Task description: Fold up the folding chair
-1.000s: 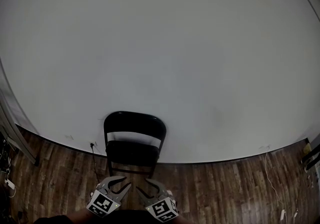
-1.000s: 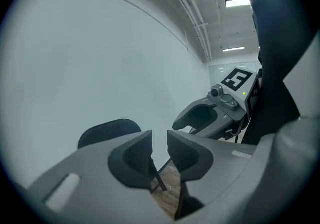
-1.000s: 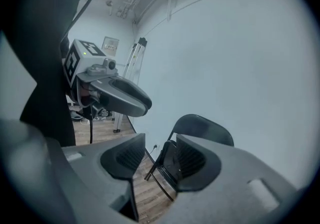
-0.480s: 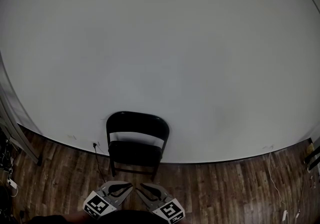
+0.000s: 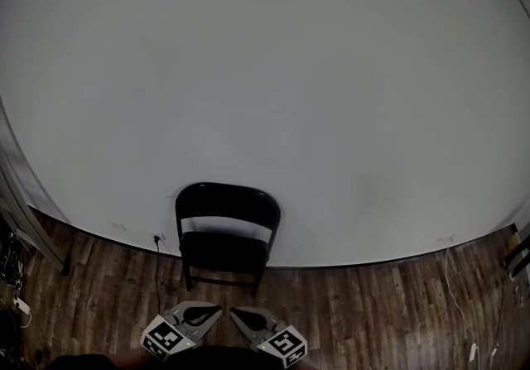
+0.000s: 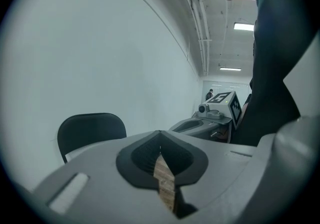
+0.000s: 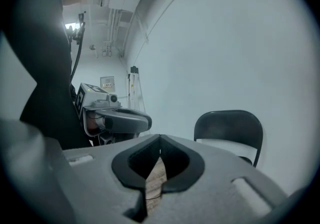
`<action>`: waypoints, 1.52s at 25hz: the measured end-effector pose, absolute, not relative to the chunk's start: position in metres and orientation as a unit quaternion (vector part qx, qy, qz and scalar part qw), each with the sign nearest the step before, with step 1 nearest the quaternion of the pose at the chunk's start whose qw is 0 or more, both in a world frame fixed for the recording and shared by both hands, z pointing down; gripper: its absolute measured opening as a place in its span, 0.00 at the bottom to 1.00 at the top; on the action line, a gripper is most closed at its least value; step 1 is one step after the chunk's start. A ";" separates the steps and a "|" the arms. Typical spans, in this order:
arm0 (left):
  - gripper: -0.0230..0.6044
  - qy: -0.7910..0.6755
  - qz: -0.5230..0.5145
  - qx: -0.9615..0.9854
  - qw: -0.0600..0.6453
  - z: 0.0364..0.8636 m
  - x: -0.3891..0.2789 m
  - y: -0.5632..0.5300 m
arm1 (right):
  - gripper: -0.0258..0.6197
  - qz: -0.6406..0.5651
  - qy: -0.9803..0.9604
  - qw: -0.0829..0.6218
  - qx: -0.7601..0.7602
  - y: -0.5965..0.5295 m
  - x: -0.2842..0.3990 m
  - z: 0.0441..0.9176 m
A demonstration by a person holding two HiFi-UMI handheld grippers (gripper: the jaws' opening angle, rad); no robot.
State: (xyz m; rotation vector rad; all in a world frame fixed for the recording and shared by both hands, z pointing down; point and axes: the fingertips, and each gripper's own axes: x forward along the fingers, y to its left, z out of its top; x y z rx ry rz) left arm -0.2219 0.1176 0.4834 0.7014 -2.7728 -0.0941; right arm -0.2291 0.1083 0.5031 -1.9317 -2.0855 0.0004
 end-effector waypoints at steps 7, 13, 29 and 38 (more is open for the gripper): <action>0.04 -0.955 -0.029 0.258 0.145 0.486 -0.220 0.114 | 0.04 0.007 -0.722 0.154 -0.674 0.111 -0.227 0.505; 0.04 -0.954 -0.034 0.257 0.148 0.488 -0.220 0.112 | 0.04 0.003 -0.720 0.152 -0.677 0.110 -0.225 0.505; 0.04 -0.955 -0.032 0.253 0.150 0.490 -0.215 0.112 | 0.04 -0.005 -0.716 0.154 -0.681 0.109 -0.221 0.507; 0.04 -0.956 -0.026 0.251 0.147 0.489 -0.216 0.112 | 0.04 -0.004 -0.716 0.155 -0.681 0.107 -0.222 0.506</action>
